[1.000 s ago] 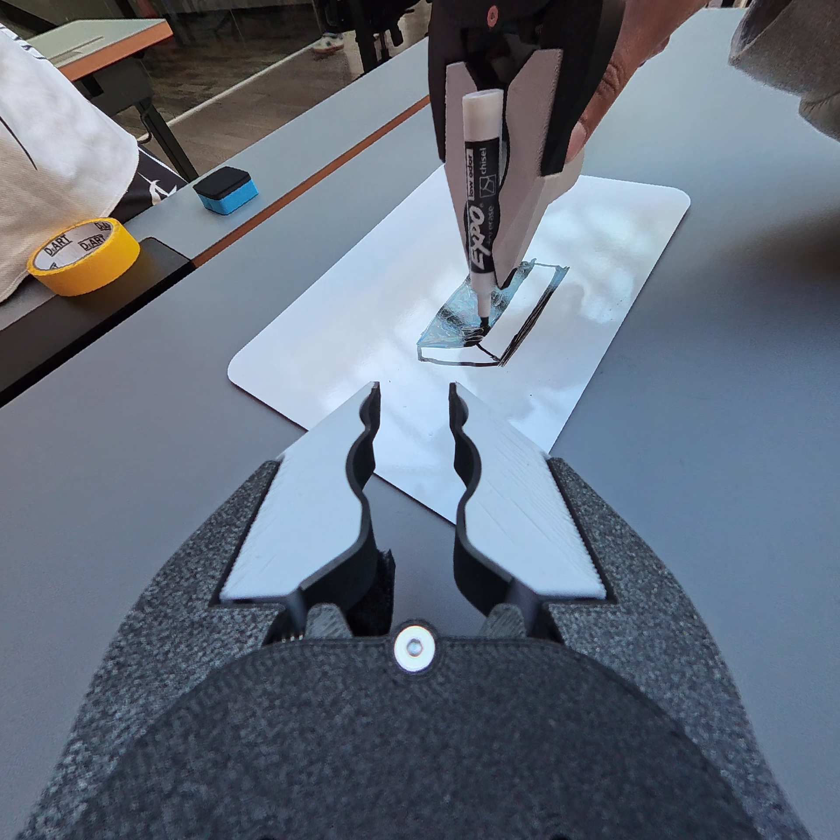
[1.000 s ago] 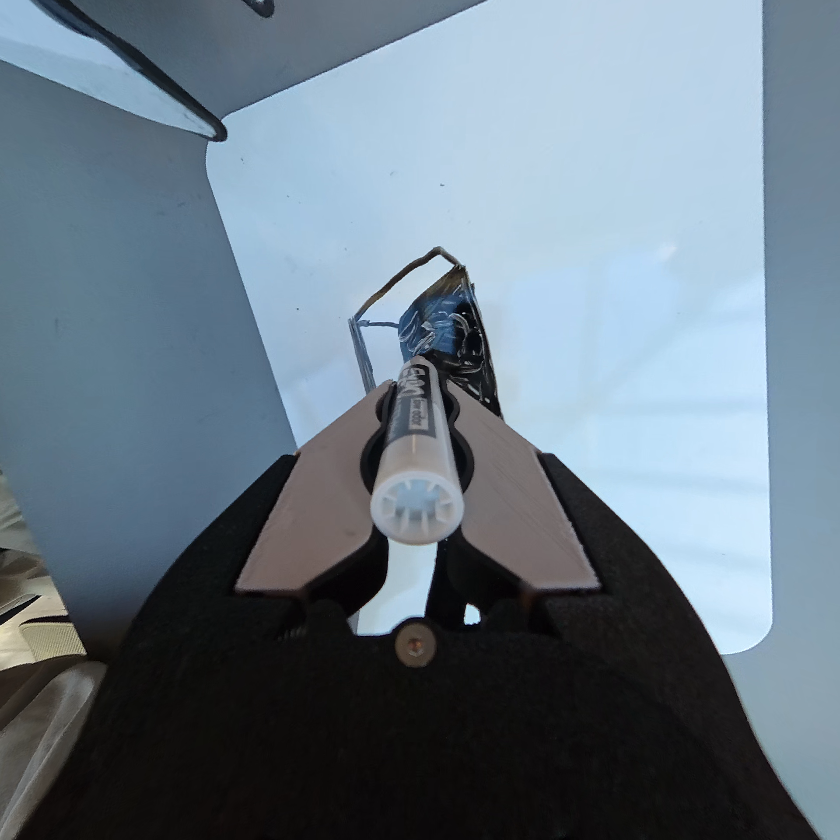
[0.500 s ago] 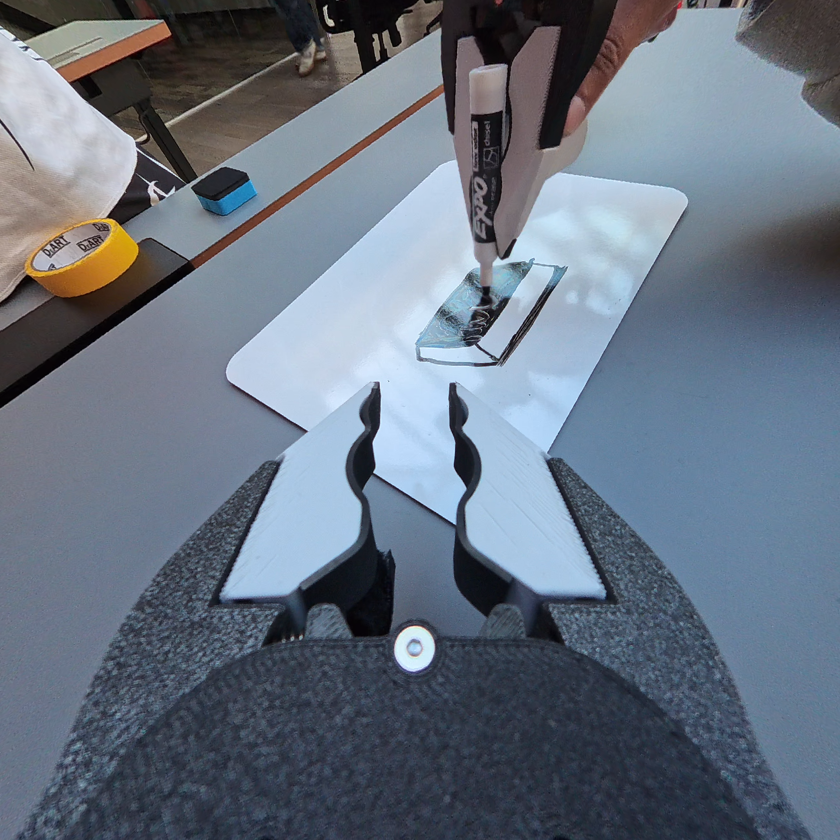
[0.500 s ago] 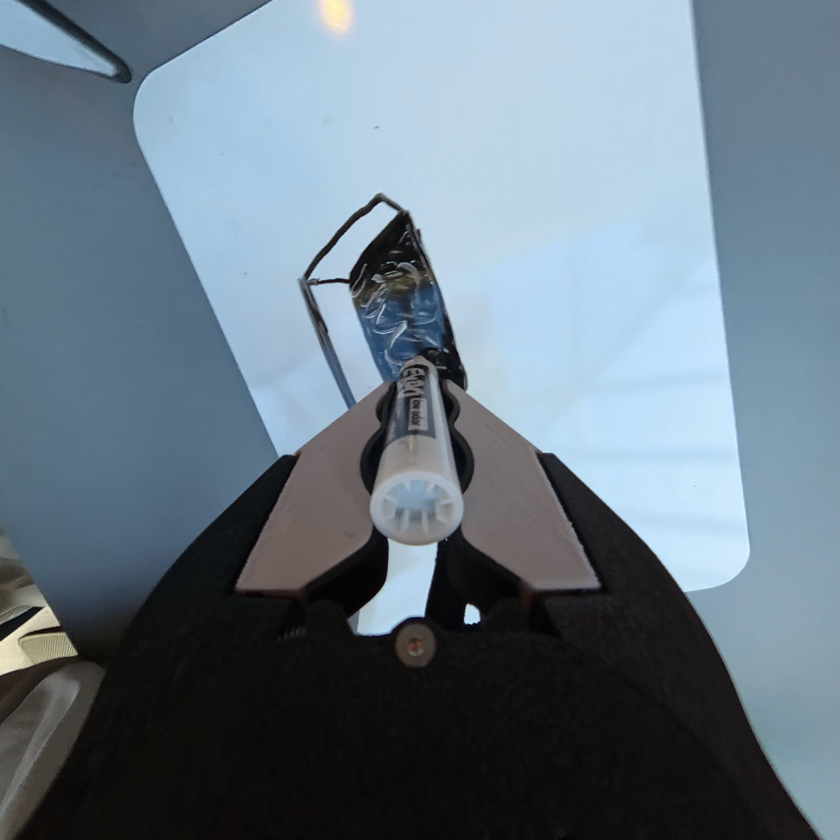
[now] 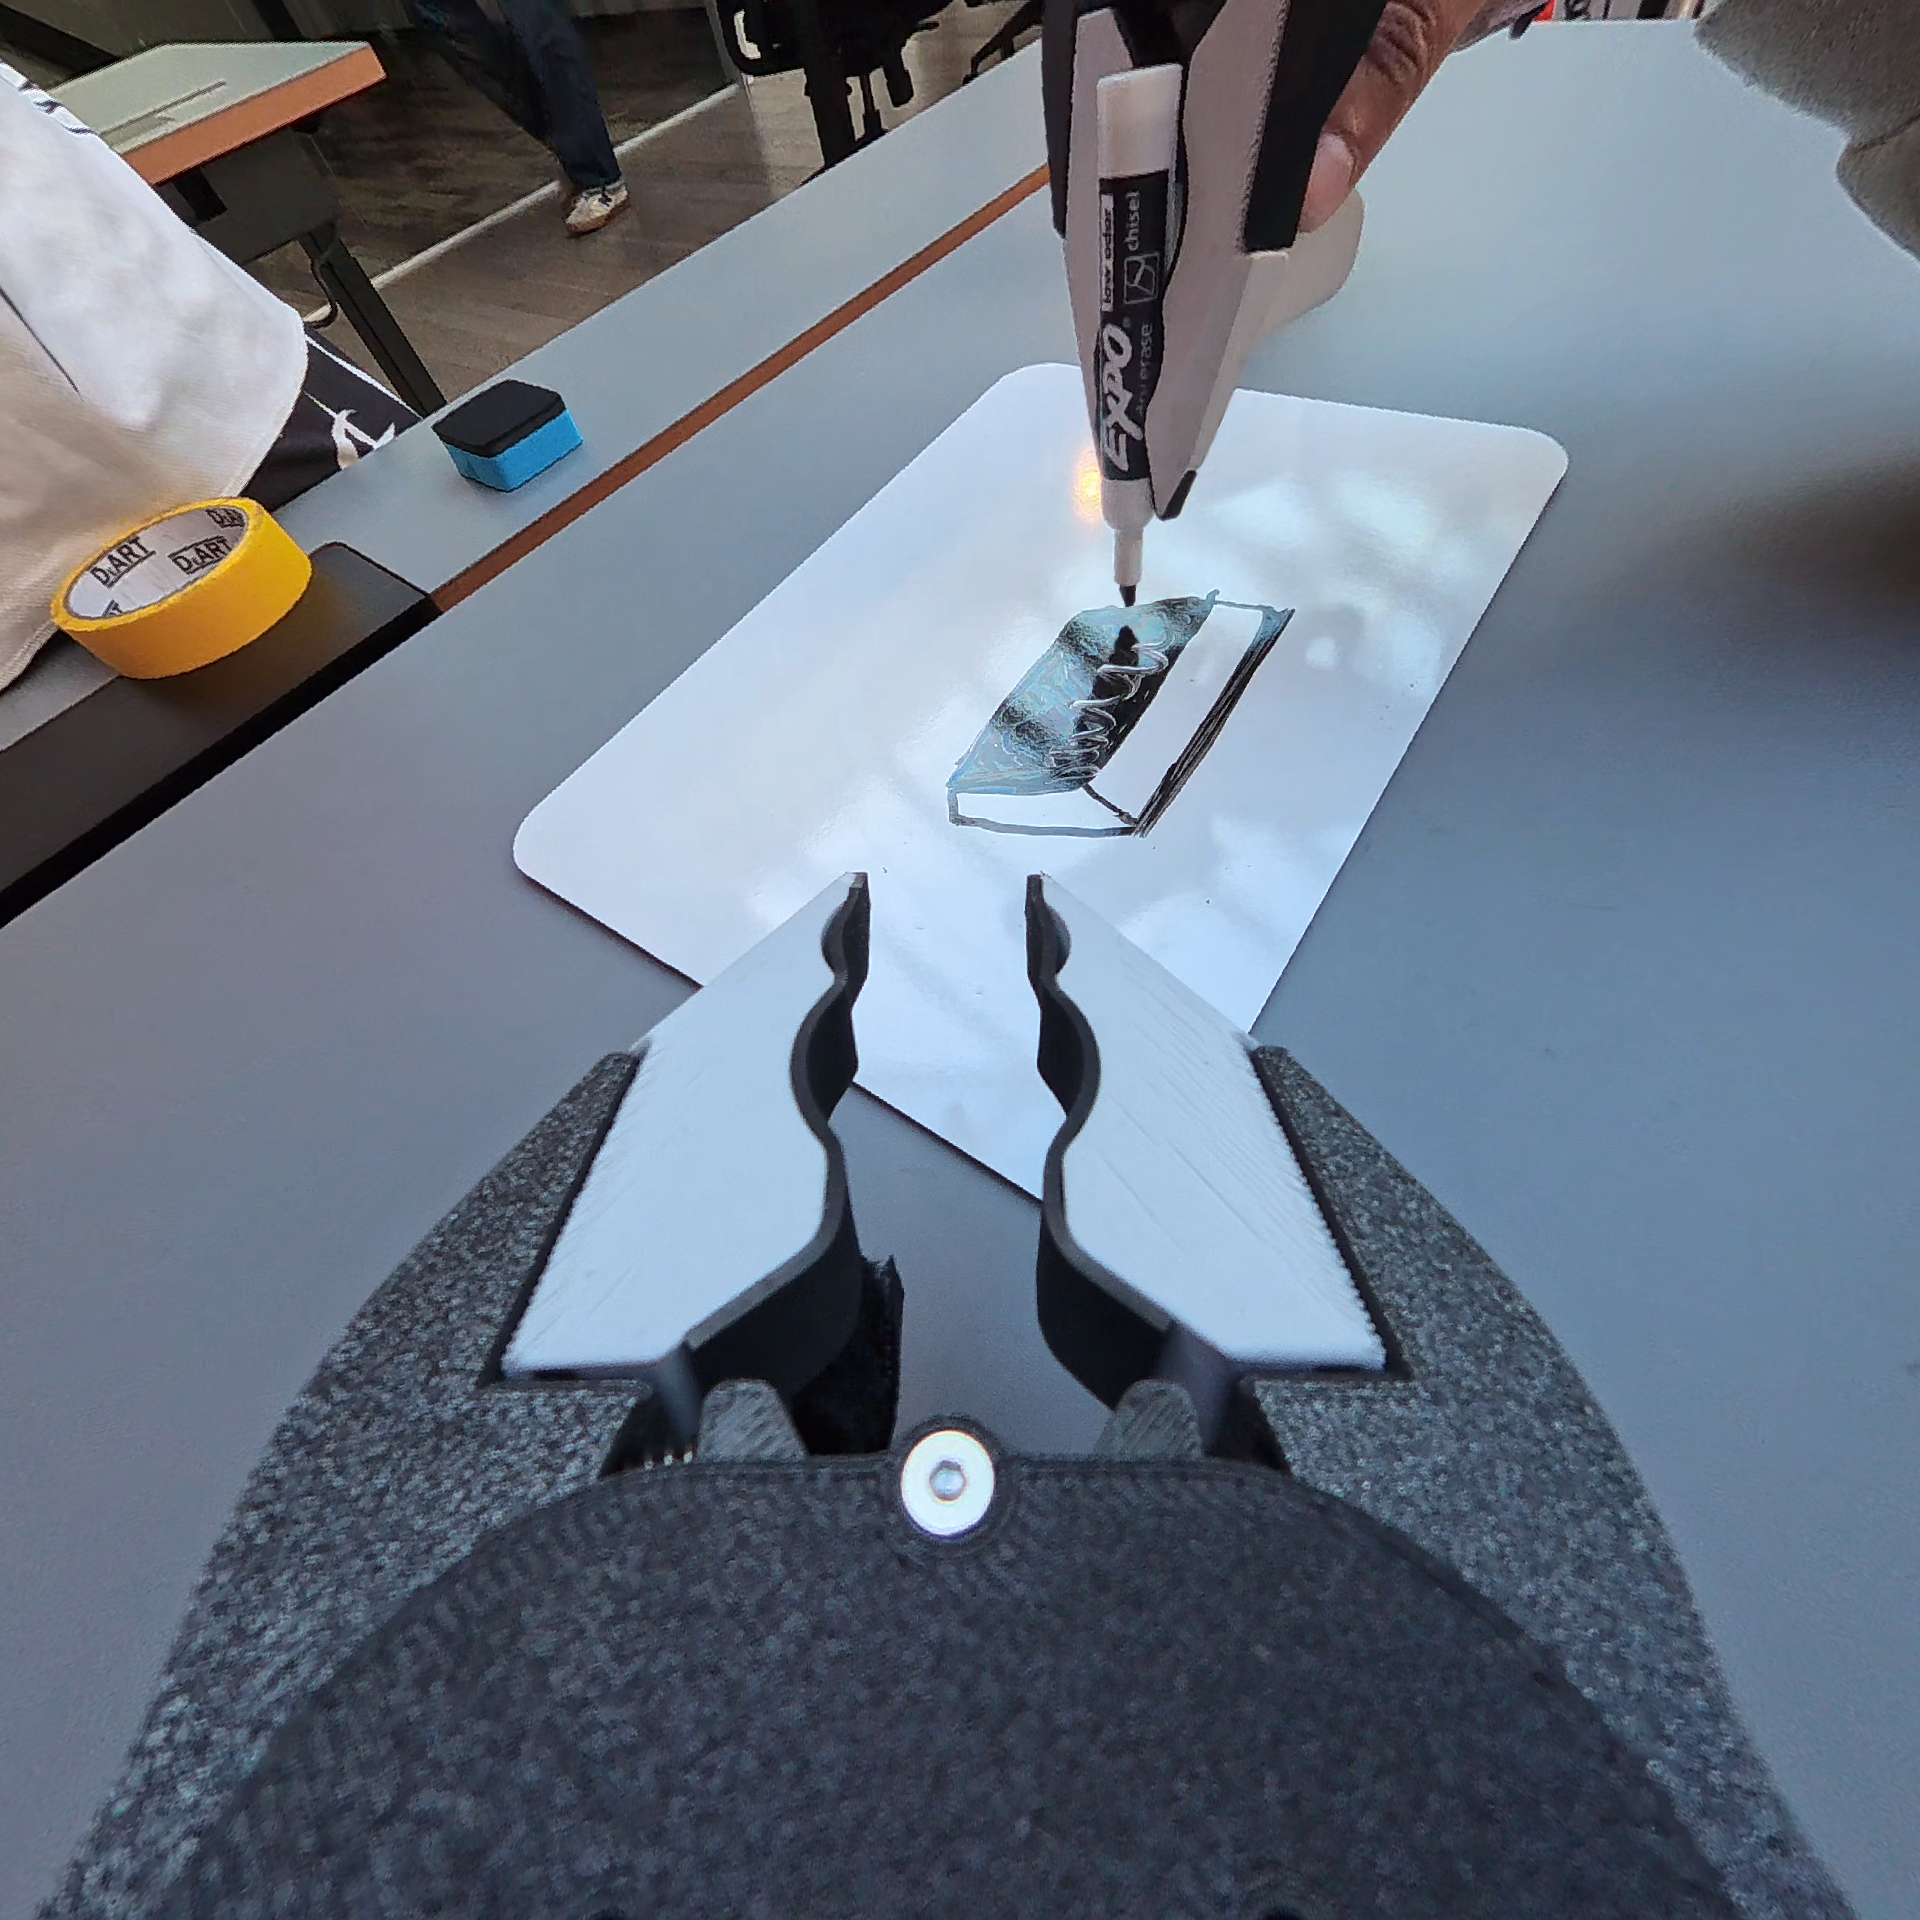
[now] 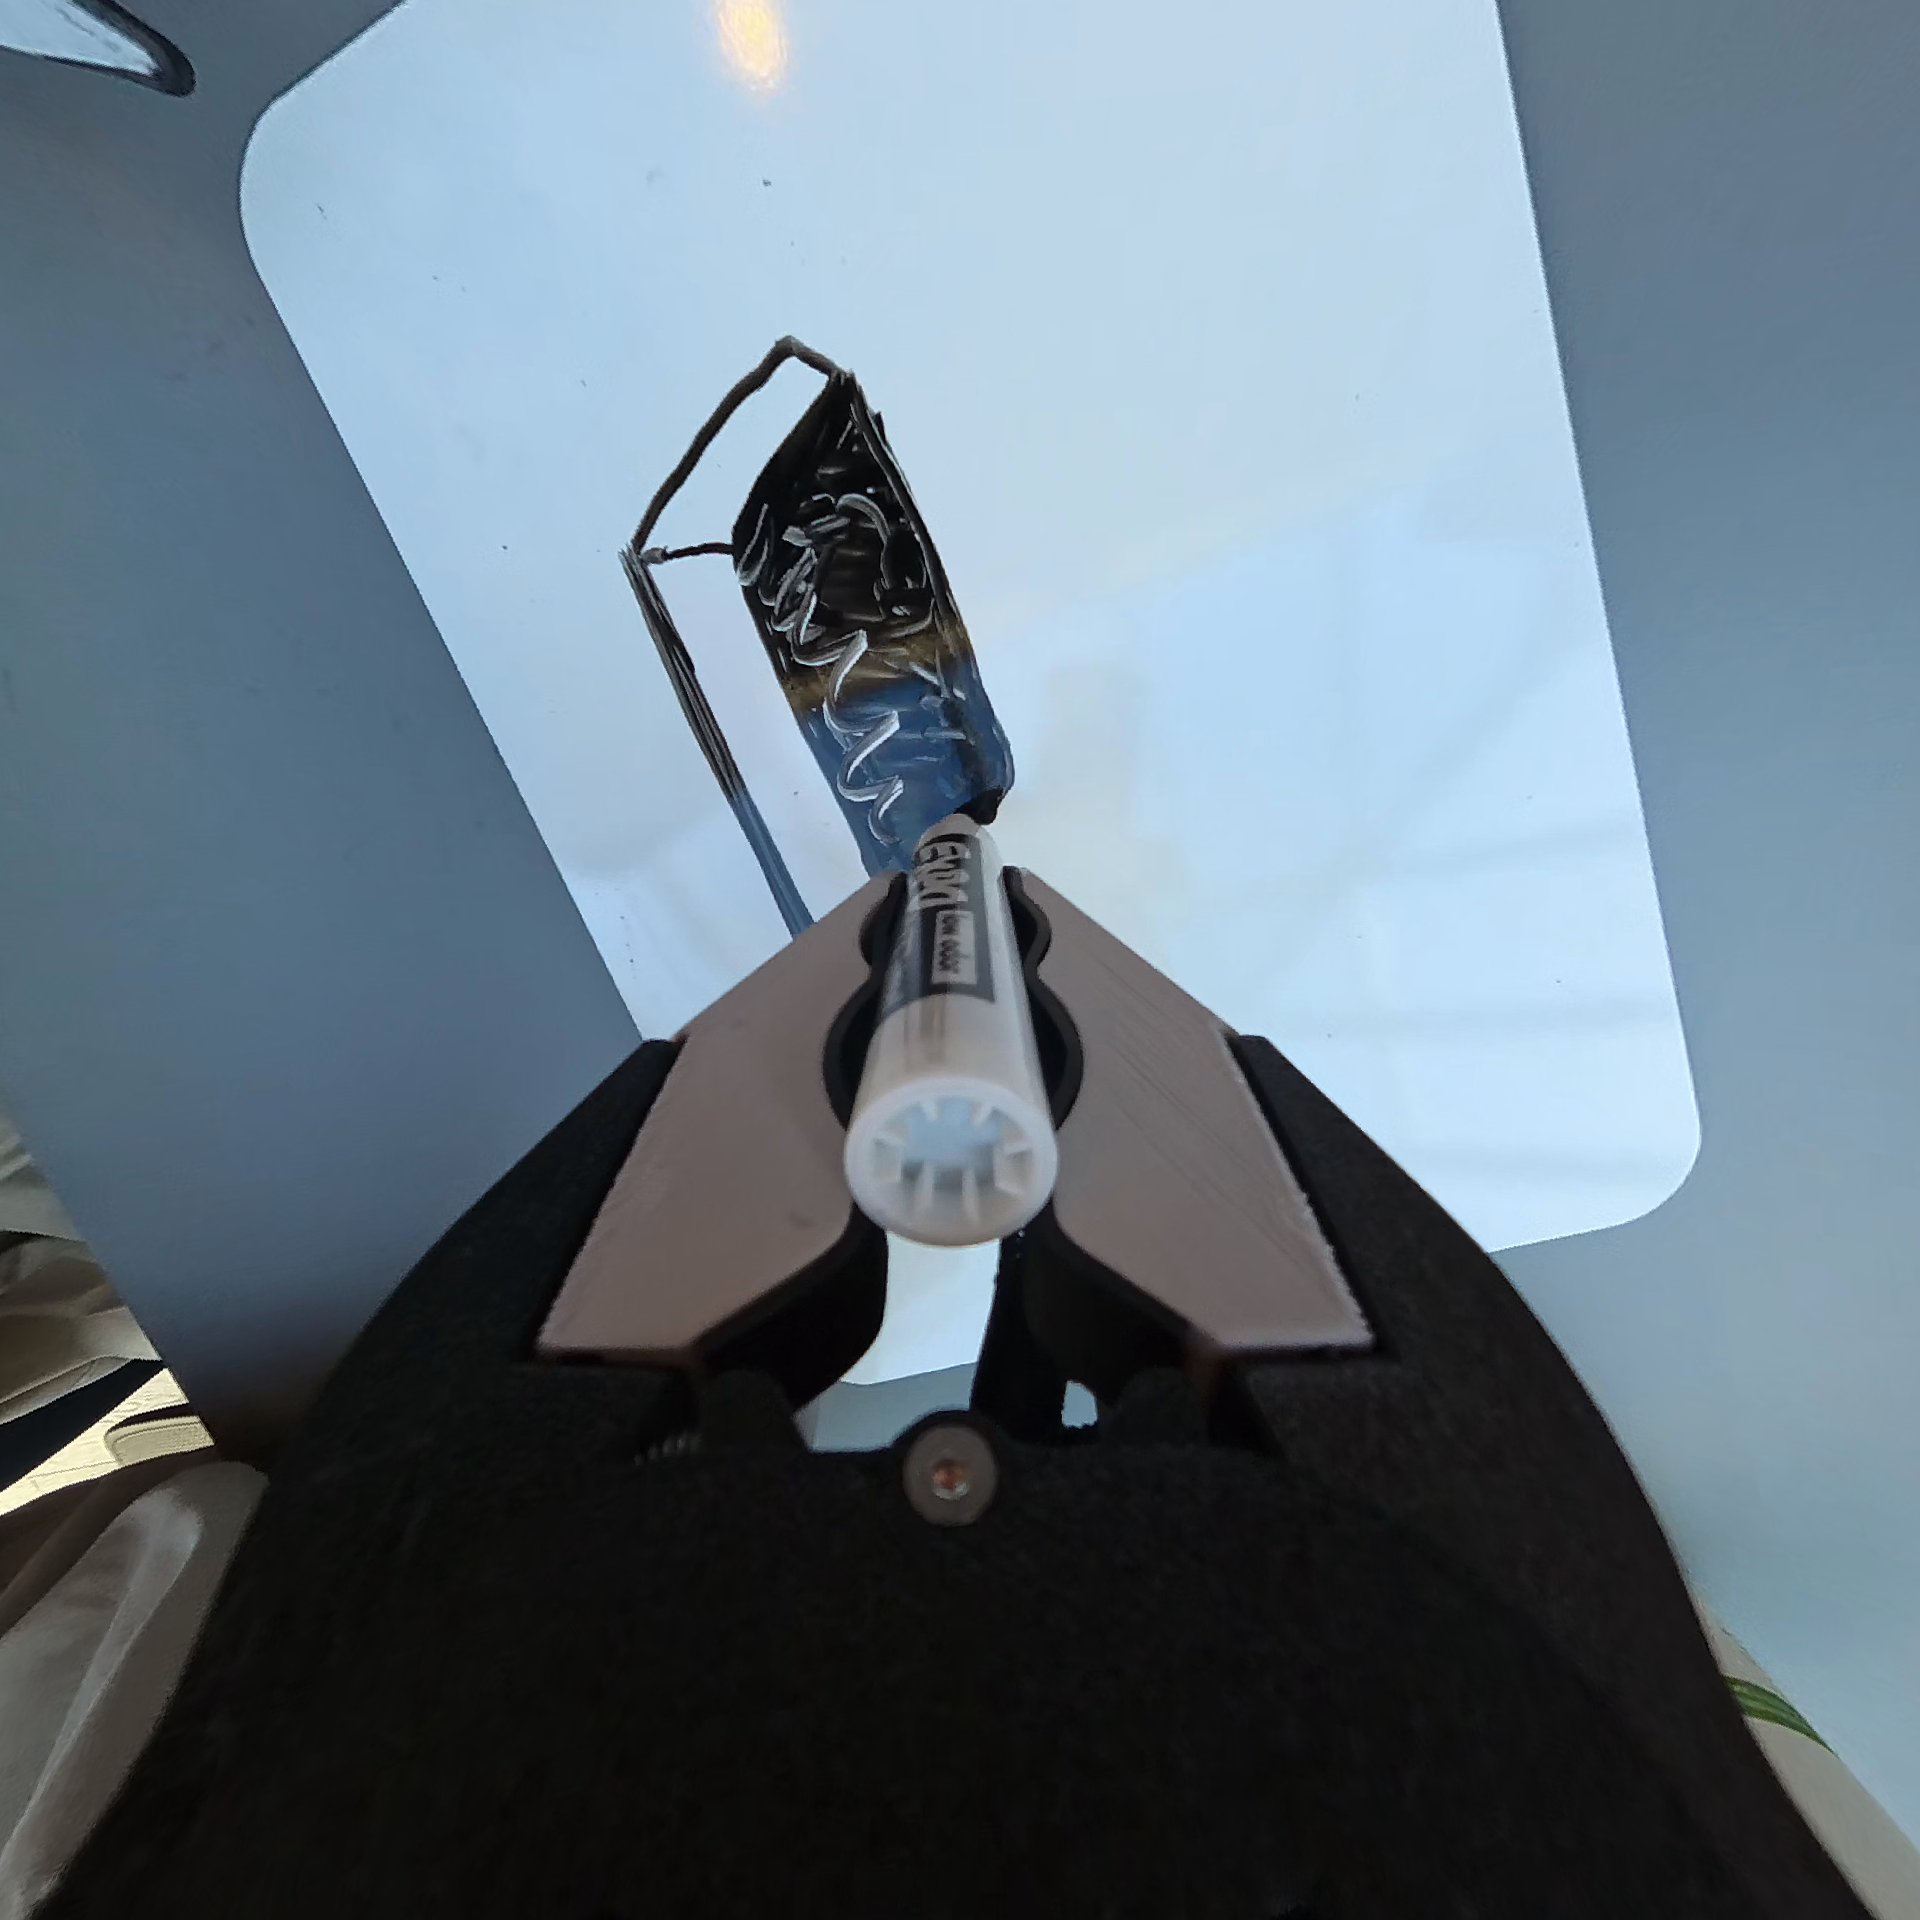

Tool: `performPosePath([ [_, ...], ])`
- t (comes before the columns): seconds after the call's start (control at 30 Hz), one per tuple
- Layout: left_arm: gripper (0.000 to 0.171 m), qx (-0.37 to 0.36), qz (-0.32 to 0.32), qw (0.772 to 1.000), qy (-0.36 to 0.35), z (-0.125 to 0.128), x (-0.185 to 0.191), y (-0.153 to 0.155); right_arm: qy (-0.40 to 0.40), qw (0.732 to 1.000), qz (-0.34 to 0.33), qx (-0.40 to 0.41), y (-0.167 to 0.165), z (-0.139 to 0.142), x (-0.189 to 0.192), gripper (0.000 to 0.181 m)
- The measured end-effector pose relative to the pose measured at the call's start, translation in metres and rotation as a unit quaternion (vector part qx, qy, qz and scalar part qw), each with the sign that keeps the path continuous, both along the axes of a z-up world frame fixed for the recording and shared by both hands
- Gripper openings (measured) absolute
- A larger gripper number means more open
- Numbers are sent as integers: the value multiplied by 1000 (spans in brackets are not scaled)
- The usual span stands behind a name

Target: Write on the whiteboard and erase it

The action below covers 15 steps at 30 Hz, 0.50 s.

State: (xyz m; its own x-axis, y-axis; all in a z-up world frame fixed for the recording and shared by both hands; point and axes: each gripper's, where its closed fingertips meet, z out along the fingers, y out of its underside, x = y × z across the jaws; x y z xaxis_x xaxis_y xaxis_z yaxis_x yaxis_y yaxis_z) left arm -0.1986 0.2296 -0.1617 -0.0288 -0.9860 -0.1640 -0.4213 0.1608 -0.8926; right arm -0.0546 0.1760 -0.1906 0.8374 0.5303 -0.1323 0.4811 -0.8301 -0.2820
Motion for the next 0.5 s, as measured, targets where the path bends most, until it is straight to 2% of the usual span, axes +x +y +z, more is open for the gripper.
performPosePath([
  [0.13,30,3,0,1000,-1,1,0,0,-13,1000,0,4,2,-1,4,18],
  [0.23,30,3,1,1000,-2,2,0,0,-26,999,0,39,8,10,6,18],
  [0.37,30,-2,2,1000,-2,2,0,2,-20,987,-22,159,18,41,6,18],
  [0.5,30,-6,2,1000,-2,2,-1,2,-19,953,-69,294,4,43,5,18],
])
